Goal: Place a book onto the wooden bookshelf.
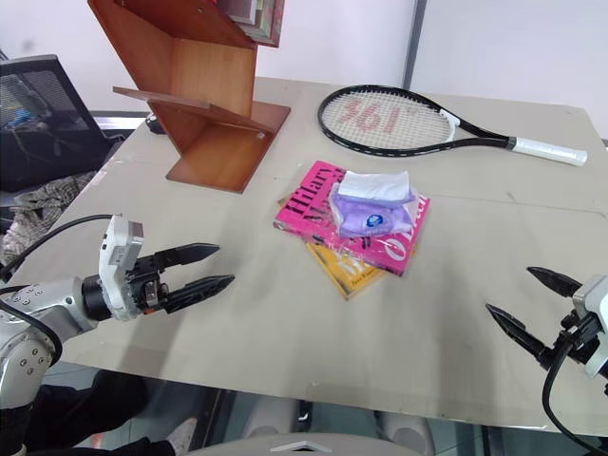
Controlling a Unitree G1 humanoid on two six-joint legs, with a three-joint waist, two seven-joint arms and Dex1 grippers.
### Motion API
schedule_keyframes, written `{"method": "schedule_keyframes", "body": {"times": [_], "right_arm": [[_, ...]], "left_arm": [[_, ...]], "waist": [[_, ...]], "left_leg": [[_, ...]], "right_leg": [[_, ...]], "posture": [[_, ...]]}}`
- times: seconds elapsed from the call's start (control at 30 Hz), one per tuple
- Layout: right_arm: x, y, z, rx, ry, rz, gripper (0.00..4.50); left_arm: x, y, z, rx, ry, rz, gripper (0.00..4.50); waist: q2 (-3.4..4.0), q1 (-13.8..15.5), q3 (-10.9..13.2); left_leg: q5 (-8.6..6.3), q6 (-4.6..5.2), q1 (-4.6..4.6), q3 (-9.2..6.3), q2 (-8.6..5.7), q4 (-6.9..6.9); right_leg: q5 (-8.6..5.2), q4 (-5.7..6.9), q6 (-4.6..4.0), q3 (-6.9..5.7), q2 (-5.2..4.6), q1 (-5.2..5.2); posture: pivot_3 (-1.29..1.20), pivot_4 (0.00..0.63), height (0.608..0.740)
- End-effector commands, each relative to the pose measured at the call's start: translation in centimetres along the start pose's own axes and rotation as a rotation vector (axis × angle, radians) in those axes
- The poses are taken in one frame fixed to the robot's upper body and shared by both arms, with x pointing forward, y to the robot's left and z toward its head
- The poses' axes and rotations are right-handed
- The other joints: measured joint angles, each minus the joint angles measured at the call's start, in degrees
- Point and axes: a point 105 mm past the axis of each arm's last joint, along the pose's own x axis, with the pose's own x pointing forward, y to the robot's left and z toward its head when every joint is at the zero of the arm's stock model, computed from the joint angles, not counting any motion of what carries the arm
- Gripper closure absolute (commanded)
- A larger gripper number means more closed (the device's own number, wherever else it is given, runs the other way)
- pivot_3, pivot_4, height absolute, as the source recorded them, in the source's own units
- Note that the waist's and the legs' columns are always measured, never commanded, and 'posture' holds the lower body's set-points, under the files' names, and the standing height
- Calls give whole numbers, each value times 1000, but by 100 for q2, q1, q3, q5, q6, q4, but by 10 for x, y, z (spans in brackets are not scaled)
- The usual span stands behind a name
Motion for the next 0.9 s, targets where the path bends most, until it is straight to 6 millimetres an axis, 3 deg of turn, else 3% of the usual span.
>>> {"method": "schedule_keyframes", "body": {"times": [0.03,0.13,0.37,0.53,0.73,0.83,0.9], "right_arm": [[7,-4,15,-49,-61,-11,0],[28,-1,32,-39,-122,3,0],[74,9,58,14,-139,98,0],[139,12,79,30,-103,136,0],[200,12,77,137,41,136,0],[210,16,66,115,106,161,0],[212,18,64,103,115,178,842]], "left_arm": [[8,-2,18,67,-47,-16,56],[23,-7,39,114,-120,-41,56],[24,-21,46,216,-166,-107,56],[10,-38,49,267,-178,-258,56],[-3,-39,52,304,-164,-291,56],[-4,-39,52,312,-164,-277,56],[-6,-38,51,312,-166,-262,0]], "waist": [[0,0,0],[-3,-4,2],[-4,-42,4],[-11,-98,17],[-17,-116,23],[-17,-91,23],[-17,-95,23]], "left_leg": [[0,1,-1,0,0,2],[1,2,-8,-3,0,12],[1,3,-7,2,0,4],[1,3,-4,-1,2,30],[1,4,-10,-3,0,41],[1,4,-15,-2,-1,40],[1,4,-15,-1,-1,39]], "right_leg": [[5,0,-9,0,1,0],[8,0,-12,1,6,0],[4,7,-7,14,16,-2],[4,39,-8,18,18,-7],[3,54,-11,19,15,-11],[3,54,-10,19,16,-11],[2,54,-9,19,16,-11]], "posture": [[0,150,740],[0,150,740],[0,150,740],[0,150,740],[0,150,740],[0,150,740],[0,150,740]]}}
